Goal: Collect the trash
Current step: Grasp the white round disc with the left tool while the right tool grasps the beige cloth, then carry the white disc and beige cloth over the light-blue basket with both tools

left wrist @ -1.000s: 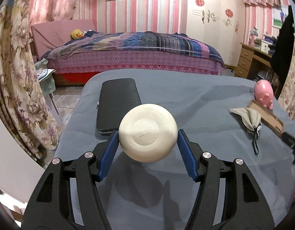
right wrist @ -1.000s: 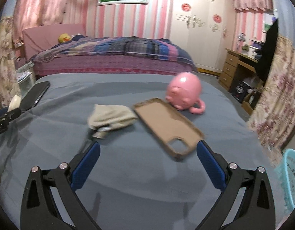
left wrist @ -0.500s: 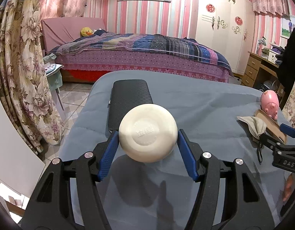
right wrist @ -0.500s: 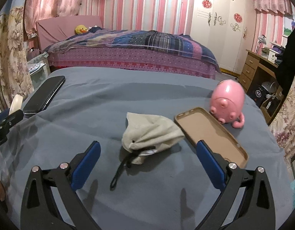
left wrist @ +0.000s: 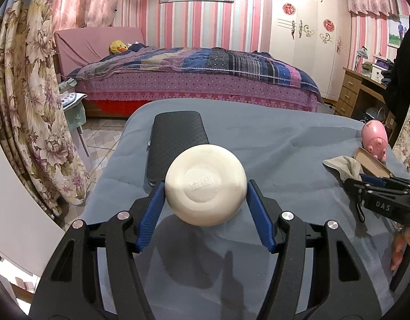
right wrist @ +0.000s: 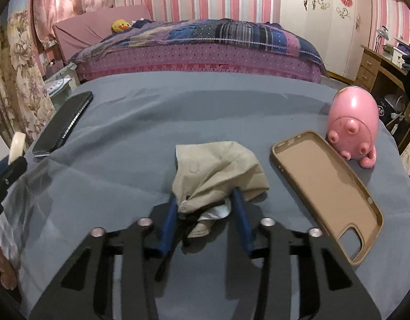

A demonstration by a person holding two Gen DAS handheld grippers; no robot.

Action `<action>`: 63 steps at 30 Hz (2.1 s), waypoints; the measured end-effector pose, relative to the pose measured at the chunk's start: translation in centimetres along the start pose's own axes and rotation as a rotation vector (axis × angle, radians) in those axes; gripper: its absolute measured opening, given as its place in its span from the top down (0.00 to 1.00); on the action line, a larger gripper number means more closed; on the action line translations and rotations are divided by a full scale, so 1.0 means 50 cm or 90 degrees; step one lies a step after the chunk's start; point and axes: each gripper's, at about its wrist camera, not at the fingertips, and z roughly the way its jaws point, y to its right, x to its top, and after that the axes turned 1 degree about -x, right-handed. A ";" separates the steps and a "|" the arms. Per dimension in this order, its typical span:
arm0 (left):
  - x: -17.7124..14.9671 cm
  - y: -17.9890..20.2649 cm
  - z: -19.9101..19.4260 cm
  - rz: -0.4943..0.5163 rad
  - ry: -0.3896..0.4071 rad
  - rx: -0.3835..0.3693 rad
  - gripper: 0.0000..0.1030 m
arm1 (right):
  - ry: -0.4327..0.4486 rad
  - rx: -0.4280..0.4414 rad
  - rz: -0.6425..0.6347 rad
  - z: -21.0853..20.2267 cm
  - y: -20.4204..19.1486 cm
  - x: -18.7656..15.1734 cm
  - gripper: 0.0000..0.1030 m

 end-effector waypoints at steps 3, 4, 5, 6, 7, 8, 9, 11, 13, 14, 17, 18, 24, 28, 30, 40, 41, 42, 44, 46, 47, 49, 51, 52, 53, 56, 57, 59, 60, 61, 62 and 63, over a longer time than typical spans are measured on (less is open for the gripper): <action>0.000 0.001 -0.001 0.002 -0.001 -0.001 0.41 | 0.020 -0.006 -0.021 -0.015 -0.004 -0.016 0.72; 0.001 0.002 -0.001 0.002 -0.002 -0.001 0.41 | 0.029 -0.008 -0.031 -0.027 -0.007 -0.025 0.72; 0.000 0.002 -0.001 0.001 -0.002 -0.001 0.41 | 0.037 -0.008 -0.037 -0.038 -0.008 -0.032 0.72; 0.001 0.002 -0.001 0.001 -0.002 -0.001 0.41 | 0.041 -0.008 -0.041 -0.044 -0.008 -0.035 0.73; 0.001 0.003 -0.001 0.001 -0.002 -0.001 0.41 | 0.047 -0.009 -0.045 -0.053 -0.006 -0.041 0.73; 0.001 0.003 -0.001 0.002 -0.002 -0.001 0.41 | 0.055 -0.012 -0.053 -0.066 -0.006 -0.050 0.73; 0.001 0.003 -0.002 0.002 -0.002 0.000 0.41 | 0.063 -0.017 -0.064 -0.081 -0.006 -0.059 0.73; 0.001 0.004 -0.001 0.004 -0.003 0.000 0.41 | 0.071 -0.023 -0.077 -0.104 -0.001 -0.070 0.73; 0.001 0.003 -0.001 0.004 -0.004 0.000 0.41 | 0.076 -0.030 -0.086 -0.128 0.010 -0.082 0.73; 0.001 0.003 -0.002 0.005 -0.004 0.002 0.41 | 0.077 -0.035 -0.090 -0.140 0.017 -0.087 0.73; 0.002 0.007 -0.004 0.007 -0.009 0.004 0.41 | 0.079 -0.047 -0.096 -0.171 0.041 -0.107 0.73; 0.001 0.012 -0.008 0.010 -0.011 0.004 0.41 | 0.078 -0.054 -0.099 -0.182 0.053 -0.116 0.73; -0.014 0.055 -0.037 -0.006 -0.026 -0.030 0.41 | 0.083 -0.085 -0.092 -0.240 0.135 -0.150 0.73; -0.025 0.101 -0.060 -0.010 -0.032 -0.056 0.41 | 0.094 -0.104 -0.076 -0.284 0.192 -0.169 0.73; -0.029 0.134 -0.072 0.000 -0.034 -0.067 0.41 | 0.098 -0.111 -0.068 -0.300 0.217 -0.178 0.73; -0.032 0.316 -0.142 0.055 -0.015 -0.134 0.41 | 0.110 -0.146 -0.010 -0.372 0.360 -0.227 0.73; -0.032 0.334 -0.148 0.060 -0.013 -0.140 0.41 | 0.111 -0.151 -0.005 -0.377 0.371 -0.230 0.73; -0.032 0.356 -0.154 0.066 -0.010 -0.148 0.41 | 0.113 -0.154 -0.001 -0.378 0.379 -0.230 0.73; -0.029 0.395 -0.162 0.073 -0.006 -0.164 0.41 | 0.117 -0.165 0.007 -0.391 0.401 -0.236 0.73; -0.026 0.438 -0.171 0.078 -0.003 -0.185 0.41 | 0.124 -0.185 0.016 -0.413 0.434 -0.245 0.73; -0.027 0.456 -0.174 0.079 -0.003 -0.194 0.41 | 0.125 -0.190 0.018 -0.418 0.440 -0.247 0.73; -0.027 0.497 -0.177 0.083 -0.005 -0.216 0.41 | 0.133 -0.212 0.032 -0.444 0.477 -0.257 0.73; -0.027 0.543 -0.180 0.093 -0.006 -0.234 0.41 | 0.139 -0.230 0.045 -0.465 0.507 -0.265 0.73; -0.028 0.559 -0.182 0.096 -0.004 -0.240 0.41 | 0.141 -0.240 0.051 -0.473 0.521 -0.270 0.73; -0.028 0.577 -0.184 0.100 -0.003 -0.248 0.41 | 0.142 -0.250 0.059 -0.485 0.538 -0.279 0.73; -0.031 0.637 -0.192 0.108 -0.005 -0.280 0.41 | 0.142 -0.283 0.084 -0.515 0.593 -0.302 0.73; -0.034 0.661 -0.194 0.114 -0.007 -0.291 0.41 | 0.142 -0.297 0.094 -0.526 0.614 -0.313 0.73; -0.039 0.702 -0.197 0.128 -0.011 -0.306 0.41 | 0.143 -0.313 0.109 -0.542 0.644 -0.327 0.73; -0.044 0.725 -0.199 0.136 -0.013 -0.314 0.41 | 0.145 -0.325 0.119 -0.557 0.666 -0.340 0.73; -0.048 0.747 -0.202 0.141 -0.014 -0.324 0.41 | 0.145 -0.332 0.125 -0.563 0.678 -0.347 0.73; -0.054 0.769 -0.204 0.146 -0.017 -0.333 0.41 | 0.145 -0.340 0.131 -0.570 0.692 -0.356 0.73; -0.059 0.789 -0.206 0.151 -0.019 -0.342 0.41 | 0.145 -0.350 0.140 -0.579 0.711 -0.369 0.73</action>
